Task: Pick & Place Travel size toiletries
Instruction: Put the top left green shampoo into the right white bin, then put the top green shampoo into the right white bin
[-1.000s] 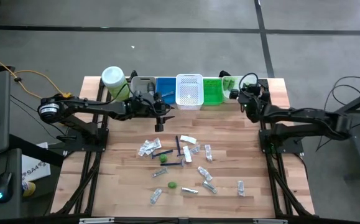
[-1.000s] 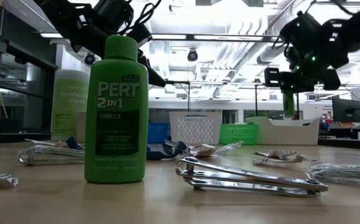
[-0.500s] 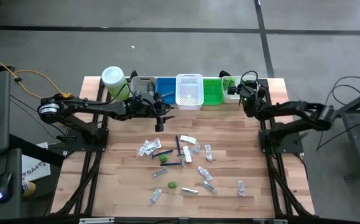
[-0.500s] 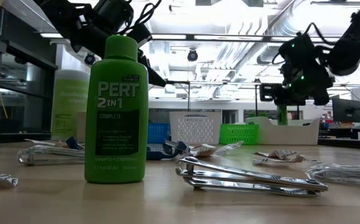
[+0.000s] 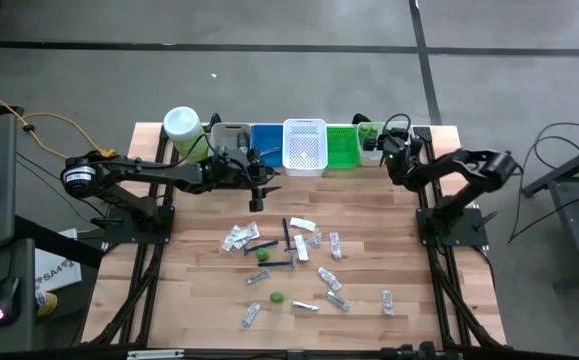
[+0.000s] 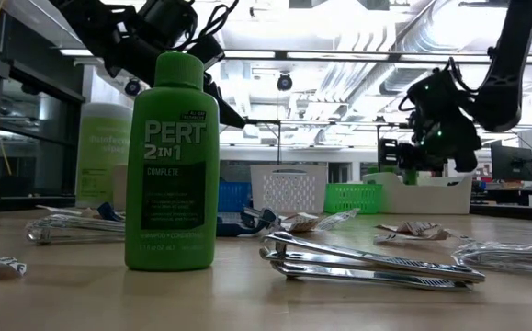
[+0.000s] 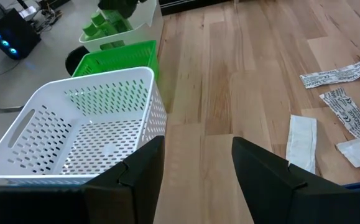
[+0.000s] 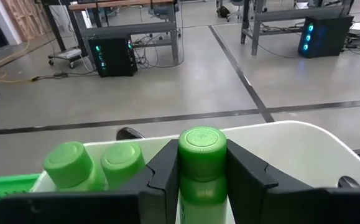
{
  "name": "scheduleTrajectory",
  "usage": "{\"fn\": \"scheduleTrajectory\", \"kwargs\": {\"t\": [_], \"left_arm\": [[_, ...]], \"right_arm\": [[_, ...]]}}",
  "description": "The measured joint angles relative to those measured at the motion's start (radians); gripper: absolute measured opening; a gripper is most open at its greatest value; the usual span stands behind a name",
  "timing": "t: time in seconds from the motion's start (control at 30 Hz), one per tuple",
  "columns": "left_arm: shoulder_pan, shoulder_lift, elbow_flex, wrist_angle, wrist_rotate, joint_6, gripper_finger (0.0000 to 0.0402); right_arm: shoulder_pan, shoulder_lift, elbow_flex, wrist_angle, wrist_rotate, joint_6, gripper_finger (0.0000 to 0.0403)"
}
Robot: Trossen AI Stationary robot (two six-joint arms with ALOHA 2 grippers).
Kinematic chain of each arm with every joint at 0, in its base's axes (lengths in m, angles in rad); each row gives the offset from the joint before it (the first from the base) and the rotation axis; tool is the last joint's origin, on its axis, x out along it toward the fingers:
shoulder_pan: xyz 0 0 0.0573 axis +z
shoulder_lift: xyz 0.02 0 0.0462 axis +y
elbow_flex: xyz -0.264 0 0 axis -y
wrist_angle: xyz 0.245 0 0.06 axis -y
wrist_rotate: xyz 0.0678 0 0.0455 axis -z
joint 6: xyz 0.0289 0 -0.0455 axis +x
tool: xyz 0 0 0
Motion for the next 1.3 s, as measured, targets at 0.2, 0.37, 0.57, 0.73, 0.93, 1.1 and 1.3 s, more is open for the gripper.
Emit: {"fn": "scheduleTrajectory", "kwargs": {"t": [0.2, 0.37, 0.57, 0.73, 0.93, 1.1, 1.3], "left_arm": [[0.0, 0.0, 0.0, 0.004, 0.002, 0.0, 0.0186], [0.0, 0.0, 0.0, 0.013, 0.002, 0.0, 0.0186], [0.0, 0.0, 0.001, 0.014, 0.002, 0.0, 0.0186], [0.0, 0.0, 0.001, 0.013, 0.002, 0.0, 0.0186], [0.0, 0.0, 0.001, 0.013, 0.002, -0.001, 0.0186], [0.0, 0.0, 0.001, 0.013, 0.002, -0.002, 0.0186], [0.0, 0.0, 0.001, 0.013, 0.002, -0.007, 0.0186]], "right_arm": [[-0.02, 0.055, 0.005, 0.067, -0.046, 0.005, 0.0094], [-0.031, 0.074, 0.037, 0.049, -0.09, -0.011, 0.0093], [-0.031, 0.092, 0.053, 0.029, -0.099, -0.023, 0.0098], [-0.044, 0.093, 0.053, 0.017, -0.11, -0.024, 0.01], [-0.052, 0.093, 0.053, 0.016, -0.148, -0.022, 0.0122], [-0.052, 0.094, 0.053, 0.012, -0.154, -0.022, 0.0152], [-0.052, 0.085, 0.053, 0.02, -0.15, -0.024, 0.0175]]}}
